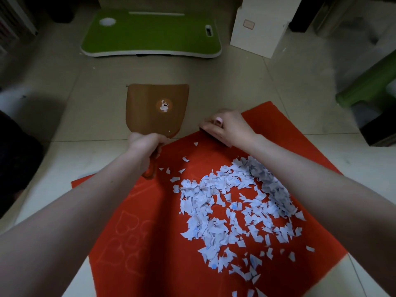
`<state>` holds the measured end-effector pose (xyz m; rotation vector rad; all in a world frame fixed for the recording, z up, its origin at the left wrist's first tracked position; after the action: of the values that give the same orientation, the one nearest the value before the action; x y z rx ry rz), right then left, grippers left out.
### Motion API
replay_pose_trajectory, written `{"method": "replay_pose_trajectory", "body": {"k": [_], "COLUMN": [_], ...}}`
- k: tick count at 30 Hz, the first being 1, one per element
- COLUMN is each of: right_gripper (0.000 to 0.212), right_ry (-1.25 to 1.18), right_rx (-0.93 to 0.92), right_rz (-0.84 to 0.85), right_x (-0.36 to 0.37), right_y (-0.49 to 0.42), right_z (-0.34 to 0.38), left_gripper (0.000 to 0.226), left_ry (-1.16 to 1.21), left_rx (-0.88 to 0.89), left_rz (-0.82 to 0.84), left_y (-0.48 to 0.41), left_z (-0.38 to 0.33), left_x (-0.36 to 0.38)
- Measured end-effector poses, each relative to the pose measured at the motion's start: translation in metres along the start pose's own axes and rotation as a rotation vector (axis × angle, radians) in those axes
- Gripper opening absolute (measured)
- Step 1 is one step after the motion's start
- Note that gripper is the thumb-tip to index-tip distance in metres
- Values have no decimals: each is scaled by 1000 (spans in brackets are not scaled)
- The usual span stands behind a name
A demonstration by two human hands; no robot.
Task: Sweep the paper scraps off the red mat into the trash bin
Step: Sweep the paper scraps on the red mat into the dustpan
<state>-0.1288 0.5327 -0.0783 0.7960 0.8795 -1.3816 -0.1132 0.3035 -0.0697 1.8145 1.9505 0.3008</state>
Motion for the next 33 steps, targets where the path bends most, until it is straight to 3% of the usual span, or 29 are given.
{"method": "replay_pose_trajectory", "body": {"k": [4, 7, 14, 19, 25, 33], "right_gripper": [57, 67, 18, 13, 18, 20], "right_ry": [22, -45, -7, -99, 2, 74], "right_rx": [180, 168, -63, -60, -140, -295], "right_rz": [-6, 53, 497, 475, 411, 634], "right_x": [7, 14, 13, -21, 33, 42], "right_y": [7, 12, 34, 22, 2, 38], "right_z": [-21, -12, 26, 31, 60, 76], "left_gripper": [28, 29, 29, 30, 30, 30], "left_ry": [12, -5, -43, -9, -15, -11], "left_rx": [9, 0, -5, -16, -10, 8], "left_rz": [-16, -9, -25, -30, -35, -39], "left_y": [-2, -3, -3, -4, -3, -6], "left_z": [0, 3, 2, 5, 3, 3], "left_x": [0, 0, 0, -6, -11, -14]}}
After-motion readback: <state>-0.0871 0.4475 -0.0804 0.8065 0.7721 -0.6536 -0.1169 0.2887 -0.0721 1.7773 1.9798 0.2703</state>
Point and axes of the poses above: each hand's wrist, its own y-axis away from the middle knuckle, its own x-axis out of the palm, z = x × y, the point moved 3 cm from there along -y, towards the middle knuckle, and after that the axes turned 7 degrees about x, right-handed, at the moved point
